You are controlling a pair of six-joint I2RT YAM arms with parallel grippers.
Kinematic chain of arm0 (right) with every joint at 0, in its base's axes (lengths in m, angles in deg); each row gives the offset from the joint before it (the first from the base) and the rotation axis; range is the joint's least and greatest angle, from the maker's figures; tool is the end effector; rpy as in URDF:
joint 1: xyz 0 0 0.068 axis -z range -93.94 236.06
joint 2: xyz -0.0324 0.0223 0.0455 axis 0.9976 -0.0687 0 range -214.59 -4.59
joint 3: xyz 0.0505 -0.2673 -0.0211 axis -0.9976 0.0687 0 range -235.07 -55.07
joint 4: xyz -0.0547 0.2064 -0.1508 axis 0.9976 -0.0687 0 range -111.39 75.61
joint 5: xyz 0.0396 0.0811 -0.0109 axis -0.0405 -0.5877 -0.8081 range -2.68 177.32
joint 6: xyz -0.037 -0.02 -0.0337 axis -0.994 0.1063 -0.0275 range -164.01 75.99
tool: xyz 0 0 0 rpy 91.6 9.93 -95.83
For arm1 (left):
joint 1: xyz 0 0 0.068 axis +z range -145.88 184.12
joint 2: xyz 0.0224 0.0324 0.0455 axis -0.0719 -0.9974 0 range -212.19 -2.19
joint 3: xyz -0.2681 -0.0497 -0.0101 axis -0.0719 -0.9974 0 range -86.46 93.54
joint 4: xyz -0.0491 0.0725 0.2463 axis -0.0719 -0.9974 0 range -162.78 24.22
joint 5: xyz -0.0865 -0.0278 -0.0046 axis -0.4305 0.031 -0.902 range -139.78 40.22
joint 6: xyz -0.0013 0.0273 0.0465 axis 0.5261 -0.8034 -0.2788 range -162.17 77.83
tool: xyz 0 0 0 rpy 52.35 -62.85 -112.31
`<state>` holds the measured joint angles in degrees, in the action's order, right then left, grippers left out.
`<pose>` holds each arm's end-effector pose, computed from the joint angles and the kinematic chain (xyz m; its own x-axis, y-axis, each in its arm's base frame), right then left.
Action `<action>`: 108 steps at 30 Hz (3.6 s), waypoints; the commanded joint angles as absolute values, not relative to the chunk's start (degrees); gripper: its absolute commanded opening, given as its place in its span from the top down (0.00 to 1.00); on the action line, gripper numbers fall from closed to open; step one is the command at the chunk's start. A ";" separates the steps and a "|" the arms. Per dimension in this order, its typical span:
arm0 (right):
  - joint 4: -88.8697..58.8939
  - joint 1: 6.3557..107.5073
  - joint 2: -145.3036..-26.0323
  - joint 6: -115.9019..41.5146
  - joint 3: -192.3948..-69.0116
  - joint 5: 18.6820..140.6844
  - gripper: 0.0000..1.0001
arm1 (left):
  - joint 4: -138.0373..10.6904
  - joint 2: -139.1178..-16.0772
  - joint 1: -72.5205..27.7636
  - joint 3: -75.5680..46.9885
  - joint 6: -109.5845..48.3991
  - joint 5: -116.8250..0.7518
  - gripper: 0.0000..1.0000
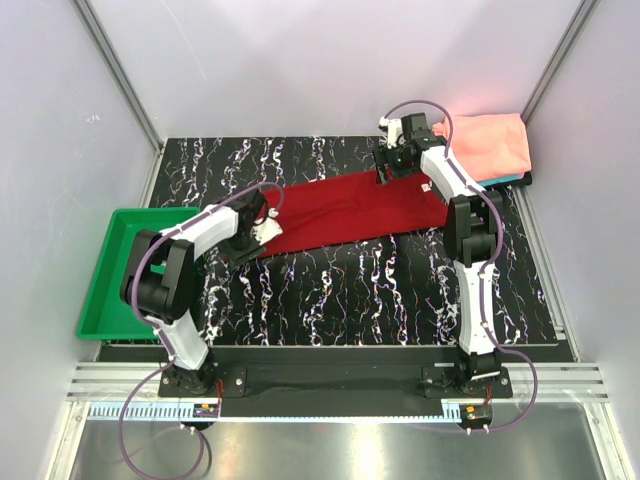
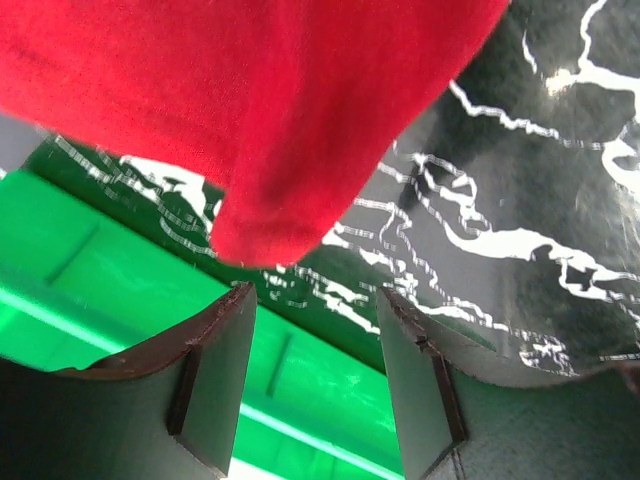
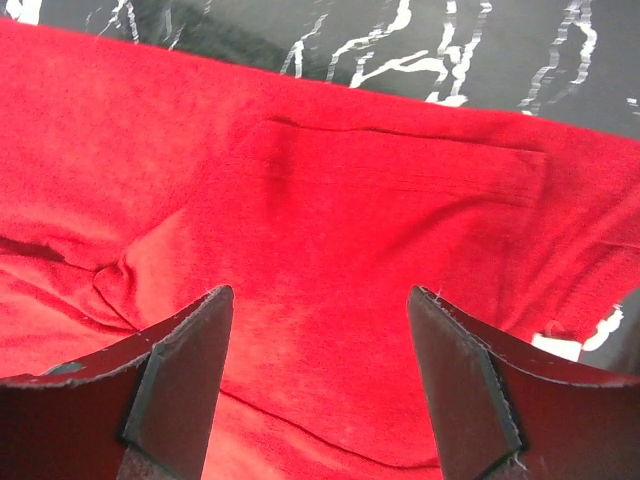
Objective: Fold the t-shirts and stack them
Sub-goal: Fold the tshirt
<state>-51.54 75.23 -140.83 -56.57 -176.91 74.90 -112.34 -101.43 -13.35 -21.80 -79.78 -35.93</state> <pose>0.5197 0.1071 0.2081 -0.6823 -0.3468 -0.6436 -0.4747 0.8797 0.0292 0.3028 -0.0865 0.1772 -0.5901 0.8070 0.0223 0.7783 0.5614 0.2812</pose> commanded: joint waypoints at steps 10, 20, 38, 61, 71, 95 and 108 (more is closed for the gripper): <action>-49.99 73.93 -136.42 -59.56 -176.45 78.62 0.21 | -109.02 -108.45 -12.40 -18.44 -83.39 -38.35 0.47; -49.55 73.93 -135.11 -61.50 -175.30 81.87 0.21 | -114.37 -111.09 -12.14 -16.15 -83.04 -39.75 0.77; -53.50 75.42 -133.78 -52.27 -171.08 77.75 0.21 | -129.67 -103.00 -23.38 -21.77 -78.83 -46.17 1.00; -54.30 73.14 -143.28 -44.71 -174.24 73.00 0.21 | -136.96 -102.56 -42.02 -17.12 -72.23 -53.20 1.00; -52.72 72.70 -152.06 -38.21 -183.38 65.97 0.20 | -138.73 -106.07 -48.25 -10.97 -70.91 -53.99 1.00; -35.49 67.34 -169.38 -15.37 -203.43 54.28 0.22 | -140.93 -121.45 -61.35 7.49 -70.12 -56.90 1.00; -36.45 73.74 -158.77 -26.87 -204.43 58.15 0.15 | -140.66 -126.56 -64.61 14.88 -70.74 -54.44 1.00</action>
<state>-34.16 69.13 -166.97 -21.81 -205.35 56.41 -140.28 -126.50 -63.97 12.02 -70.55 -55.45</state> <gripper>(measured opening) 0.835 0.024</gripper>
